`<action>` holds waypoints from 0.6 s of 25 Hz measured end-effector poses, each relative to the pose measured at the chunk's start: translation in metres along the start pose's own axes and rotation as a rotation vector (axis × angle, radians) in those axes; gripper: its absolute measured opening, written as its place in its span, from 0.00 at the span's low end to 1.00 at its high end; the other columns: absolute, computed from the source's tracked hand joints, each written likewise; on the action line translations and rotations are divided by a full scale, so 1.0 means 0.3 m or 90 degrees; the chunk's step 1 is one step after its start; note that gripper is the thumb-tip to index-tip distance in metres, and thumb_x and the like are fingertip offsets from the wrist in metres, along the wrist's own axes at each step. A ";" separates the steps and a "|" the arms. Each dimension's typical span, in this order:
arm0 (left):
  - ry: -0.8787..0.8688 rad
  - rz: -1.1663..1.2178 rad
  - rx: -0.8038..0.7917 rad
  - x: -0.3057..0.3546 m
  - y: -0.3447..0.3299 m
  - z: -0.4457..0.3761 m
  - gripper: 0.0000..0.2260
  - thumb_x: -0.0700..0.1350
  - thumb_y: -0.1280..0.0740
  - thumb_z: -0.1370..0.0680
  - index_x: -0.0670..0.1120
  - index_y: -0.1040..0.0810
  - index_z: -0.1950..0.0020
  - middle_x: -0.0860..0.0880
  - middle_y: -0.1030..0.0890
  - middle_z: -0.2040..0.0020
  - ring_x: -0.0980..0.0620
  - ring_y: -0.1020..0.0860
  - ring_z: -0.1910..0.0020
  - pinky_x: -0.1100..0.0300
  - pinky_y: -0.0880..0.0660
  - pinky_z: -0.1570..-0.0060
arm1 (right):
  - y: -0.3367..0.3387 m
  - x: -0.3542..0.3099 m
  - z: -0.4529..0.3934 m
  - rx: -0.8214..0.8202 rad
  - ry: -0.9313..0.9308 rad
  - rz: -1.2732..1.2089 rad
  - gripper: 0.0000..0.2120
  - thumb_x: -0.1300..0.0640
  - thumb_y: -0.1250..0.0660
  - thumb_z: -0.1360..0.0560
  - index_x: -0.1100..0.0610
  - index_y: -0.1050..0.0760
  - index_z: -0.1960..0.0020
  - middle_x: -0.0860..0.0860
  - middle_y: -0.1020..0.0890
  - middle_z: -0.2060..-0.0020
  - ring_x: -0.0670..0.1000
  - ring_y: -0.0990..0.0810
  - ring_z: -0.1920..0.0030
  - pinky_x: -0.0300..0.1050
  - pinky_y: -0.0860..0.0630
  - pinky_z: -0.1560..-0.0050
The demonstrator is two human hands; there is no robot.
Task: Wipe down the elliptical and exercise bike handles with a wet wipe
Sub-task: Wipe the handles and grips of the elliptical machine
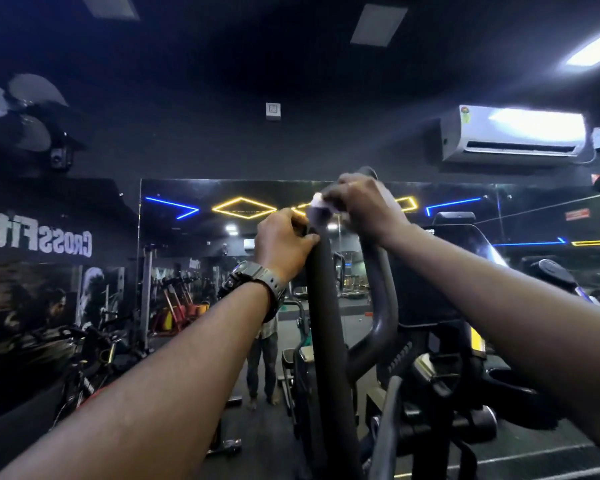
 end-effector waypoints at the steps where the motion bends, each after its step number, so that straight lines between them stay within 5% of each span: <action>1: -0.001 -0.003 -0.004 0.001 -0.006 0.002 0.11 0.43 0.23 0.29 0.46 0.19 0.49 0.48 0.18 0.52 0.50 0.19 0.52 0.51 0.20 0.48 | 0.019 0.046 -0.020 0.035 -0.100 -0.001 0.08 0.58 0.30 0.26 0.54 0.16 0.48 0.55 0.19 0.54 0.58 0.19 0.53 0.50 0.22 0.56; 4: -0.065 -0.084 -0.034 0.040 -0.015 -0.005 0.11 0.40 0.26 0.27 0.44 0.19 0.46 0.47 0.20 0.47 0.50 0.23 0.50 0.57 0.24 0.50 | -0.011 -0.007 0.055 0.135 -0.211 -0.087 0.07 0.60 0.31 0.25 0.57 0.16 0.50 0.56 0.16 0.56 0.57 0.18 0.56 0.50 0.21 0.54; 6: -0.112 -0.126 -0.075 0.068 -0.017 -0.019 0.05 0.38 0.28 0.27 0.46 0.19 0.54 0.46 0.20 0.51 0.48 0.23 0.54 0.60 0.30 0.57 | -0.051 -0.077 0.159 0.179 -0.264 -0.223 0.07 0.61 0.31 0.24 0.57 0.16 0.50 0.53 0.14 0.57 0.51 0.17 0.58 0.47 0.20 0.53; 10: -0.103 -0.198 -0.129 0.079 -0.030 -0.057 0.03 0.38 0.27 0.31 0.43 0.19 0.59 0.45 0.19 0.55 0.45 0.21 0.55 0.53 0.23 0.57 | -0.087 0.004 0.154 0.240 -0.623 -0.392 0.08 0.59 0.33 0.23 0.53 0.15 0.52 0.51 0.14 0.55 0.52 0.18 0.52 0.45 0.22 0.51; 15: -0.098 -0.231 -0.131 0.105 -0.017 -0.050 0.17 0.37 0.30 0.32 0.52 0.34 0.72 0.46 0.24 0.61 0.45 0.24 0.61 0.58 0.34 0.64 | -0.088 -0.078 0.224 0.207 -0.537 -0.335 0.09 0.61 0.33 0.22 0.55 0.16 0.46 0.52 0.14 0.52 0.50 0.18 0.50 0.33 0.30 0.52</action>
Point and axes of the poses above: each hand's wrist, its own z-axis away from the middle knuckle, its own y-axis out of the back of the hand, x = y × z, the point moved 6 cm from there along -z, towards the middle knuckle
